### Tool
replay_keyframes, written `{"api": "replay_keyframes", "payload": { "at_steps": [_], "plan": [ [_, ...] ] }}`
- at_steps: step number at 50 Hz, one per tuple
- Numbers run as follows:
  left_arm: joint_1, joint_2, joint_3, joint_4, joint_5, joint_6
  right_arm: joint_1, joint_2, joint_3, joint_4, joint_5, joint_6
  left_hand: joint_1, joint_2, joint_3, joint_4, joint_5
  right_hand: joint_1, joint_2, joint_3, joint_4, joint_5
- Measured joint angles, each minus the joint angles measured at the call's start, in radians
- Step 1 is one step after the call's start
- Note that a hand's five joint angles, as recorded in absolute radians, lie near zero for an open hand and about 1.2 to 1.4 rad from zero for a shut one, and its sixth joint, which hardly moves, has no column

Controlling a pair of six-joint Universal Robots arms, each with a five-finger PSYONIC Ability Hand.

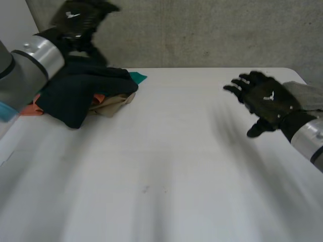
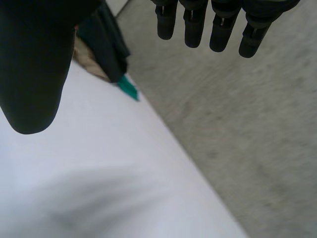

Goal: Fold the laundry.

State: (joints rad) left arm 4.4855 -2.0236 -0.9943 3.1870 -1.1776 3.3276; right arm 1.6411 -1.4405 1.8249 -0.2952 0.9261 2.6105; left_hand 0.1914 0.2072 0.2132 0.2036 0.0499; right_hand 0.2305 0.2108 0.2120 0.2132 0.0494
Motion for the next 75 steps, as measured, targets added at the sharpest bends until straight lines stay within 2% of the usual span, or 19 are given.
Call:
{"api": "replay_keyframes", "payload": {
  "at_steps": [6, 12, 17, 19, 21, 22, 23, 28, 34, 41, 49, 54, 55, 56, 58, 59, 61, 68, 75],
  "plan": [
    [0.137, -0.253, 0.186, -0.002, -0.022, 0.135, 0.01, -0.011, 0.033, 0.116, 0.013, -0.017, 0.0, 0.0, 0.0, 0.0, 0.0, 0.0, 0.0, 0.0, 0.0, 0.0],
    [0.201, -0.482, 0.365, 0.002, -0.022, 0.271, 0.007, -0.003, 0.062, 0.14, 0.02, -0.045, 0.042, 0.032, 0.028, 0.031, 0.017, 0.0, 0.0, 0.0, 0.0, 0.0],
    [0.218, -0.623, 0.493, 0.004, -0.015, 0.308, 0.007, 0.005, 0.078, 0.136, 0.02, -0.06, 0.309, 0.274, 0.253, 0.267, 0.247, 0.0, 0.0, 0.0, 0.0, 0.0],
    [0.216, -0.662, 0.528, 0.004, -0.012, 0.311, 0.008, 0.013, 0.082, 0.133, 0.021, -0.066, 0.735, 0.66, 0.648, 0.662, 0.623, 0.0, 0.0, 0.0, 0.0, 0.0],
    [0.211, -0.676, 0.538, 0.004, -0.012, 0.31, 0.008, 0.019, 0.083, 0.132, 0.022, -0.07, 0.836, 0.796, 0.783, 0.782, 0.739, 0.0, 0.0, 0.0, 0.0, 0.0],
    [0.203, -0.678, 0.537, 0.004, -0.013, 0.31, 0.007, 0.023, 0.083, 0.131, 0.024, -0.073, 0.927, 0.95, 0.937, 0.958, 0.913, 0.0, 0.0, 0.0, 0.0, 0.0],
    [0.198, -0.676, 0.534, 0.005, -0.013, 0.309, 0.007, 0.025, 0.083, 0.131, 0.026, -0.074, 0.927, 0.95, 0.937, 0.958, 0.913, 0.0, 0.0, 0.0, 0.0, 0.0],
    [0.141, -0.571, 0.449, 0.023, -0.023, 0.304, 0.003, 0.032, 0.076, 0.13, 0.045, -0.078, 0.936, 0.988, 0.975, 0.993, 0.943, 0.0, 0.0, 0.0, 0.0, 0.0],
    [0.051, -0.285, 0.183, 0.139, -0.02, 0.288, -0.002, 0.016, 0.06, 0.131, 0.085, -0.076, 0.936, 0.989, 0.976, 0.993, 0.943, 0.0, 0.0, 0.0, 0.0, 0.0],
    [-0.125, 0.025, -0.203, 0.269, 0.108, 0.236, -0.01, -0.048, 0.023, 0.131, 0.143, -0.054, 0.938, 0.99, 0.978, 0.997, 0.954, 0.0, 0.0, 0.0, 0.0, 0.0],
    [-0.316, 0.108, -0.47, 0.256, 0.283, 0.207, -0.066, -0.1, -0.012, 0.131, 0.19, -0.013, 0.945, 0.99, 0.98, 0.997, 0.957, 0.0, 0.0, 0.0, 0.0, 0.0],
    [-0.4, 0.091, -0.537, 0.185, 0.331, 0.212, -0.092, -0.104, -0.021, 0.13, 0.191, 0.003, 0.945, 0.986, 0.977, 0.994, 0.956, 0.0, 0.0, 0.0, 0.0, 0.0],
    [-0.421, 0.085, -0.551, 0.157, 0.343, 0.214, -0.1, -0.104, -0.024, 0.13, 0.189, 0.006, 0.926, 0.972, 0.964, 0.977, 0.945, 0.0, 0.0, 0.0, 0.0, 0.0],
    [-0.43, 0.081, -0.559, 0.139, 0.35, 0.216, -0.103, -0.104, -0.026, 0.13, 0.188, 0.007, 0.754, 0.795, 0.787, 0.819, 0.79, 0.0, 0.0, 0.0, 0.0, 0.0],
    [-0.438, 0.079, -0.565, 0.114, 0.356, 0.217, -0.106, -0.102, -0.031, 0.131, 0.186, 0.007, 0.754, 0.795, 0.787, 0.819, 0.79, 0.0, 0.0, 0.0, 0.0, 0.0],
    [-0.438, 0.079, -0.568, 0.095, 0.357, 0.218, -0.107, -0.098, -0.039, 0.131, 0.184, 0.007, 0.275, 0.333, 0.332, 0.335, 0.312, 0.0, 0.0, 0.0, 0.0, 0.0],
    [-0.429, 0.084, -0.568, 0.075, 0.354, 0.217, -0.105, -0.09, -0.054, 0.131, 0.182, 0.007, 0.2, 0.203, 0.202, 0.199, 0.179, 0.0, 0.0, 0.0, 0.0, 0.0],
    [-0.324, 0.194, -0.563, 0.015, 0.295, 0.199, -0.072, -0.007, -0.159, 0.141, 0.182, 0.005, 0.163, 0.123, 0.126, 0.123, 0.089, 0.0, 0.0, 0.0, 0.0, 0.0],
    [-0.219, 0.336, -0.584, -0.007, 0.189, 0.096, 0.085, 0.119, -0.341, 0.215, 0.18, -0.003, 0.131, 0.104, 0.101, 0.105, 0.072, 0.0, 0.0, 0.0, 0.0, 0.0]
  ]
}}
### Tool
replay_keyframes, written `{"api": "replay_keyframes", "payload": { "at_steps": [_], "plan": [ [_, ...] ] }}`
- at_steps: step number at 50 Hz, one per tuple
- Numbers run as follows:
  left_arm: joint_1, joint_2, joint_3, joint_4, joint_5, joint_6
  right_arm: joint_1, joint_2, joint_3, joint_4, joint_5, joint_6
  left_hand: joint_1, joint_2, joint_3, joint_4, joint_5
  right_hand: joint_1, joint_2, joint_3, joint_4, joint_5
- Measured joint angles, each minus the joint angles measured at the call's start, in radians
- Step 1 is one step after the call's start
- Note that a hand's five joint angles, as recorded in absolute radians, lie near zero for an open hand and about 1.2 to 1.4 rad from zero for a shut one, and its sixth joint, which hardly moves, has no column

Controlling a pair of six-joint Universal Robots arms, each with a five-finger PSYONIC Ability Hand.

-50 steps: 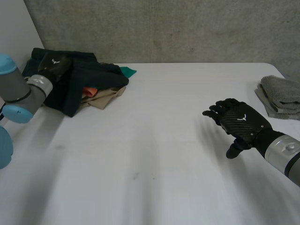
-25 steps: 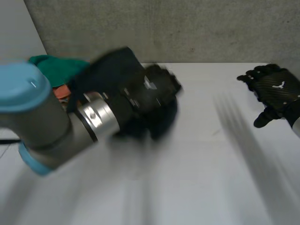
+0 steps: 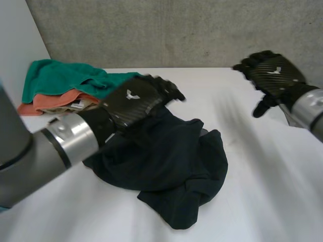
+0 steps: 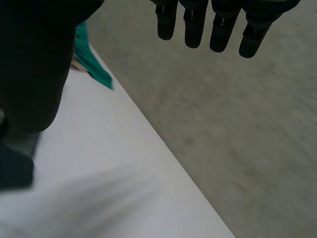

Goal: Fold the laundry.

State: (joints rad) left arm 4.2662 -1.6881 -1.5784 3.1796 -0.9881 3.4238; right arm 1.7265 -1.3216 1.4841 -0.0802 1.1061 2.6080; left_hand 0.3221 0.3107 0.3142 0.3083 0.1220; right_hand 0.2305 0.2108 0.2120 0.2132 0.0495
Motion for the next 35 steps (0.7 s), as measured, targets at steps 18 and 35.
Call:
{"api": "replay_keyframes", "payload": {
  "at_steps": [18, 35],
  "plan": [
    [0.264, 0.036, -0.278, 0.012, -0.432, -0.205, 0.369, 0.518, -0.629, 0.226, -0.077, -0.069, 0.0, -0.001, 0.0, -0.004, -0.009, 0.0, 0.0, 0.0, 0.0, 0.0],
    [0.241, -0.325, -0.192, 0.101, -0.437, -0.074, 0.387, 0.756, -0.79, 0.277, -0.045, -0.146, 0.594, 0.588, 0.581, 0.577, 0.57, 0.404, 0.423, 0.421, 0.419, 0.381]
  ]
}}
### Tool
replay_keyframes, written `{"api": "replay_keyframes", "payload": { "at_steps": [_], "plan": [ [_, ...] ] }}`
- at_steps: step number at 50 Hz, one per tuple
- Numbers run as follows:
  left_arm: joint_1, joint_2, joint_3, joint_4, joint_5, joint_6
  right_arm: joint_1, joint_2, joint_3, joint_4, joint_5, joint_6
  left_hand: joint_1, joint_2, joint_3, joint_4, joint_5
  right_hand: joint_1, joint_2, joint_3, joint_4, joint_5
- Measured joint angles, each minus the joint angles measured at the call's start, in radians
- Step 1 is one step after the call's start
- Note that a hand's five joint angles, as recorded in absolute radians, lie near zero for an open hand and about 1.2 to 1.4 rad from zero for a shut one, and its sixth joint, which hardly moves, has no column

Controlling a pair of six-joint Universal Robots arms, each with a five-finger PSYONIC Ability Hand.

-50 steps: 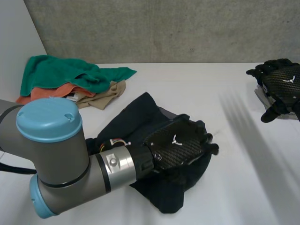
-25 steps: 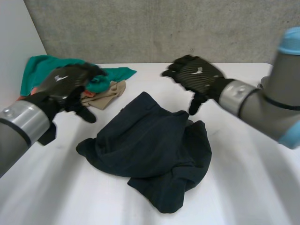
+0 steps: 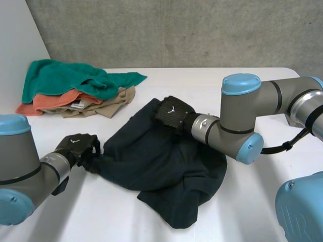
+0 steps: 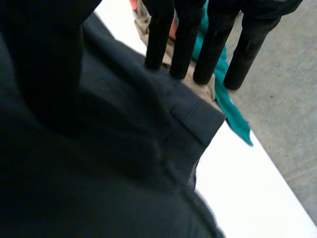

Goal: Fold the laundry.

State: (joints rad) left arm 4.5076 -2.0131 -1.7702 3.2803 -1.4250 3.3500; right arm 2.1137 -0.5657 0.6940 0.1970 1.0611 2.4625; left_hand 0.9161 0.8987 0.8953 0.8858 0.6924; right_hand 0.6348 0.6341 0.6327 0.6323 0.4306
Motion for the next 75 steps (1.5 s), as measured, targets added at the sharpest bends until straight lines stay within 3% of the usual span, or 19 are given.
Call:
{"api": "replay_keyframes", "payload": {
  "at_steps": [4, 6, 8, 19, 28, 36, 42, 51, 53, 54, 59, 69, 75],
  "plan": [
    [-0.002, -0.012, 0.025, 0.004, -0.016, 0.017, -0.009, -0.015, 0.019, 0.046, 0.011, -0.033, 0.225, 0.267, 0.268, 0.286, 0.264, 0.263, 0.264, 0.249, 0.248, 0.26],
    [-0.006, -0.005, 0.038, 0.006, -0.026, 0.02, -0.022, -0.039, 0.04, 0.077, 0.016, -0.06, 0.225, 0.283, 0.287, 0.307, 0.267, 0.482, 0.517, 0.509, 0.513, 0.533],
    [-0.012, 0.011, 0.047, 0.008, -0.033, 0.02, -0.035, -0.074, 0.072, 0.098, 0.023, -0.088, 0.225, 0.283, 0.292, 0.31, 0.267, 0.487, 0.543, 0.545, 0.556, 0.566],
    [-0.084, 0.193, 0.094, 0.024, -0.038, 0.014, -0.109, -0.377, 0.285, 0.085, 0.115, -0.145, 0.225, 0.286, 0.295, 0.311, 0.267, 0.487, 0.543, 0.553, 0.565, 0.566],
    [-0.131, 0.394, 0.215, 0.084, -0.032, 0.02, -0.176, -0.703, 0.336, 0.06, 0.153, 0.035, 0.225, 0.288, 0.295, 0.311, 0.267, 0.487, 0.543, 0.555, 0.565, 0.569],
    [-0.139, 0.43, 0.27, 0.084, -0.03, 0.019, -0.201, -0.91, 0.409, 0.087, 0.141, 0.151, 0.225, 0.288, 0.298, 0.314, 0.267, 0.487, 0.543, 0.555, 0.565, 0.572],
    [-0.16, 0.416, 0.217, 0.076, -0.027, 0.021, -0.195, -0.908, 0.481, 0.209, 0.118, 0.137, 0.225, 0.29, 0.298, 0.315, 0.267, 0.487, 0.543, 0.555, 0.565, 0.579],
    [-0.185, 0.36, 0.088, 0.078, -0.023, 0.036, -0.183, -0.763, 0.596, 0.47, 0.099, -0.058, 0.225, 0.291, 0.299, 0.315, 0.267, 0.468, 0.49, 0.495, 0.499, 0.525],
    [-0.187, 0.342, 0.069, 0.076, -0.023, 0.047, -0.184, -0.748, 0.613, 0.474, 0.099, -0.078, 0.225, 0.292, 0.299, 0.315, 0.267, 0.33, 0.329, 0.336, 0.339, 0.383],
    [-0.191, 0.326, 0.054, 0.075, -0.023, 0.06, -0.186, -0.739, 0.624, 0.467, 0.1, -0.086, 0.225, 0.292, 0.299, 0.315, 0.267, 0.107, 0.1, 0.114, 0.129, 0.147],
    [-0.209, 0.297, 0.023, 0.072, -0.023, 0.096, -0.2, -0.731, 0.626, 0.392, 0.105, -0.052, 0.225, 0.292, 0.3, 0.315, 0.267, -0.202, -0.214, -0.202, -0.208, -0.199],
    [-0.241, 0.322, -0.028, 0.07, -0.026, 0.118, -0.243, -0.733, 0.502, 0.286, 0.116, 0.064, 0.225, 0.292, 0.3, 0.315, 0.267, -0.206, -0.216, -0.21, -0.233, -0.233],
    [-0.277, 0.37, -0.079, 0.067, -0.032, 0.119, -0.243, -0.641, 0.408, 0.296, 0.118, 0.08, 0.225, 0.292, 0.3, 0.315, 0.267, -0.206, -0.216, -0.21, -0.233, -0.233]
  ]
}}
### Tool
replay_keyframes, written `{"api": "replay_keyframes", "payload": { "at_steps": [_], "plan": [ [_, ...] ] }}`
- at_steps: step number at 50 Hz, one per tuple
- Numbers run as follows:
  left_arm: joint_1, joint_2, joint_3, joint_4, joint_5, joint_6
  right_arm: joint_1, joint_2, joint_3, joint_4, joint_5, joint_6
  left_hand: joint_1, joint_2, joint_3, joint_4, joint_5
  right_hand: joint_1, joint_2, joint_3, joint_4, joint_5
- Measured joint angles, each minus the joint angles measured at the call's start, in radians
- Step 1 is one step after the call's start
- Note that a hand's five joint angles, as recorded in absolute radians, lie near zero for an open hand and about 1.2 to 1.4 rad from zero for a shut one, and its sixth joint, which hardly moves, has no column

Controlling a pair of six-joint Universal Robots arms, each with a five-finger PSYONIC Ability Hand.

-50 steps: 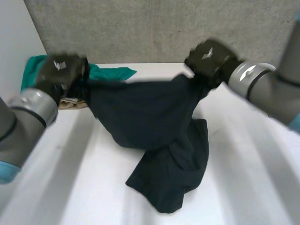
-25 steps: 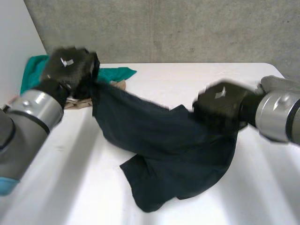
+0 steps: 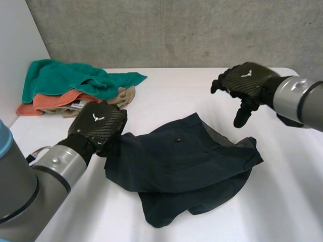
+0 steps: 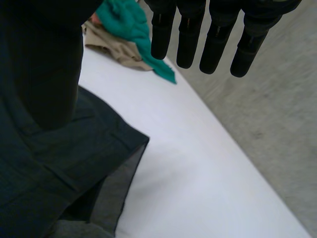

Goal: Fold the laundry.

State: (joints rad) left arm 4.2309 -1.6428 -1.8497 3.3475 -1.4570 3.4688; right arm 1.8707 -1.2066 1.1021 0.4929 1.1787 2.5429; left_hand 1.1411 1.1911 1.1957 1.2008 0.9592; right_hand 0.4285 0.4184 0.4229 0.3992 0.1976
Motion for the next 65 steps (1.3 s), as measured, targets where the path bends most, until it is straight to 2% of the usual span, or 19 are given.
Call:
{"api": "replay_keyframes", "payload": {
  "at_steps": [11, 19, 21, 24, 26, 34, 43, 50, 58, 65],
  "plan": [
    [-0.013, 0.04, -0.056, -0.001, -0.003, 0.0, 0.107, 0.313, -0.115, -0.012, 0.001, -0.019, 0.0, 0.001, 0.001, 0.0, 0.0, 0.0, 0.0, 0.0, 0.0, 0.0],
    [-0.004, 0.04, -0.052, 0.002, -0.005, -0.001, 0.155, 0.44, -0.118, -0.106, 0.042, -0.024, 0.0, 0.001, 0.001, 0.0, 0.0, 0.001, 0.003, 0.002, 0.006, 0.033],
    [-0.002, 0.04, -0.05, 0.003, -0.006, 0.0, 0.158, 0.451, -0.114, -0.125, 0.057, -0.027, 0.0, 0.001, 0.001, 0.0, 0.0, 0.089, 0.093, 0.092, 0.094, 0.124],
    [0.003, 0.04, -0.043, 0.005, -0.006, -0.001, 0.161, 0.465, -0.104, -0.163, 0.099, -0.049, 0.0, 0.001, 0.001, 0.0, 0.0, 0.585, 0.6, 0.579, 0.602, 0.598],
    [0.006, 0.04, -0.037, 0.006, -0.007, 0.0, 0.162, 0.46, -0.101, -0.174, 0.114, -0.062, 0.0, 0.001, 0.001, 0.0, 0.0, 0.715, 0.739, 0.72, 0.744, 0.745],
    [0.011, 0.056, 0.035, 0.006, -0.008, 0.002, 0.159, 0.319, -0.09, -0.207, 0.135, -0.075, 0.0, 0.001, 0.001, 0.0, 0.0, 0.717, 0.763, 0.763, 0.797, 0.77],
    [0.053, 0.149, 0.216, 0.013, -0.009, 0.025, 0.122, -0.081, -0.077, -0.231, 0.139, -0.037, 0.0, 0.001, 0.002, 0.0, 0.0, 0.717, 0.763, 0.765, 0.798, 0.77],
    [0.075, 0.181, 0.342, 0.01, -0.009, 0.026, 0.067, -0.26, -0.076, -0.225, 0.143, -0.023, 0.0, 0.001, 0.002, 0.0, 0.0, 0.717, 0.763, 0.765, 0.798, 0.781],
    [0.066, 0.194, 0.413, 0.01, -0.009, 0.021, 0.045, -0.378, -0.071, -0.199, 0.146, 0.019, 0.0, 0.006, 0.002, 0.0, 0.0, 0.717, 0.763, 0.765, 0.798, 0.782],
    [0.057, 0.192, 0.405, 0.005, -0.003, 0.017, 0.03, -0.397, -0.041, -0.123, 0.131, 0.037, 0.0, 0.006, 0.002, 0.0, 0.0, 0.717, 0.763, 0.767, 0.798, 0.782]
  ]
}}
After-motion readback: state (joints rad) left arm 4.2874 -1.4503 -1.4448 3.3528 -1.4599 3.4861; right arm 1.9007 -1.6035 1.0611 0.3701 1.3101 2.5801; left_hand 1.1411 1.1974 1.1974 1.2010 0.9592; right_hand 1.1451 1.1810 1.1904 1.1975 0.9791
